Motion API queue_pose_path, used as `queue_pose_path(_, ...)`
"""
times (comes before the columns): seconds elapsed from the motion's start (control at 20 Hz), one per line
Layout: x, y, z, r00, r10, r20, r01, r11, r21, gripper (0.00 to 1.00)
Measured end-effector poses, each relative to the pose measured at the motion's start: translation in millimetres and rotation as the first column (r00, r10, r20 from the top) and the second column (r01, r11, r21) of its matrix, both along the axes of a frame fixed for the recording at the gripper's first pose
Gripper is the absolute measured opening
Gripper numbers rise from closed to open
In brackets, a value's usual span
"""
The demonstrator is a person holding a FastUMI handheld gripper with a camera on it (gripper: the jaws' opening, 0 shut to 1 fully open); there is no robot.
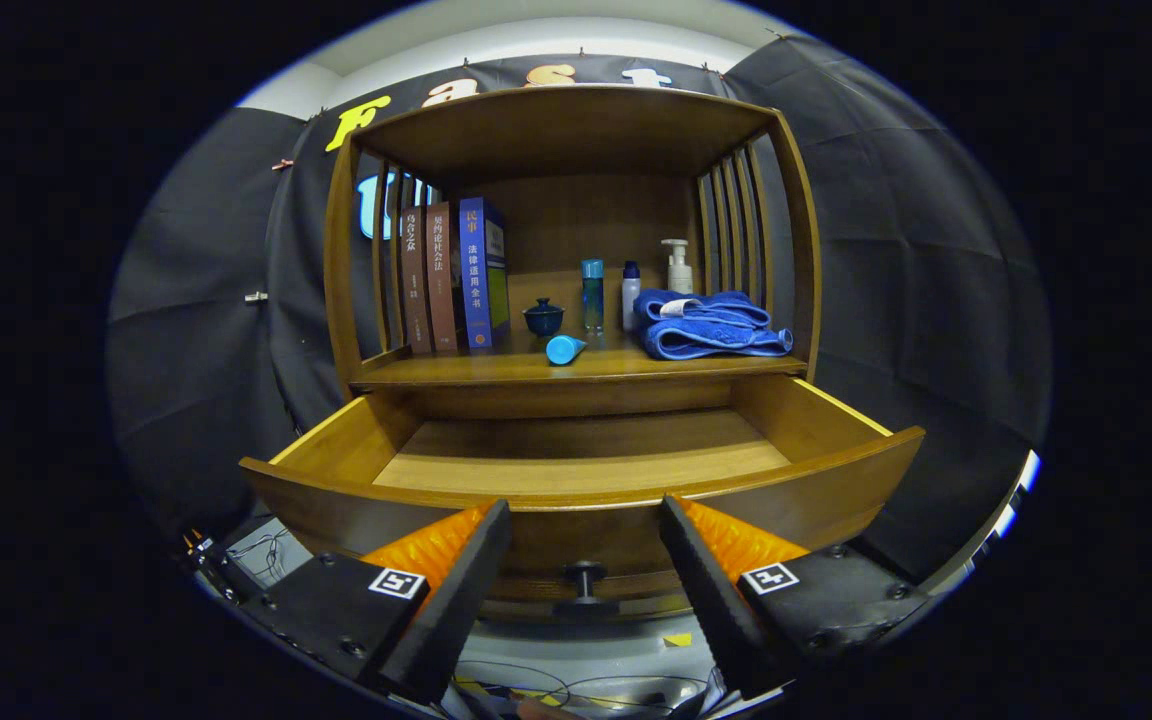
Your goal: Pull open the drawer, take out the items inside it, and place them on the countertop above the cabinet.
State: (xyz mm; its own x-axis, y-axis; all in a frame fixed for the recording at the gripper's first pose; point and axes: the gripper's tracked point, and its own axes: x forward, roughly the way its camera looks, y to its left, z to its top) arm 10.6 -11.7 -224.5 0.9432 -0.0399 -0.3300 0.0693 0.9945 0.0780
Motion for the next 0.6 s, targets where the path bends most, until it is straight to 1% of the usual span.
queue_pose_path(0.2, 35.7, -0.3, 3.7, 1.000, -0.003, 0.027, 0.003, 1.000, 0.001, 1.00)
queue_pose_path(0.25, 45.7, -0.3, -1.8, 1.000, -0.003, 0.004, 0.003, 1.000, 0.002, 0.99)
queue_pose_path(0.6, 103.0, -2.5, -6.6, 1.000, -0.003, -0.006, 0.003, 1.000, 0.002, 1.00)
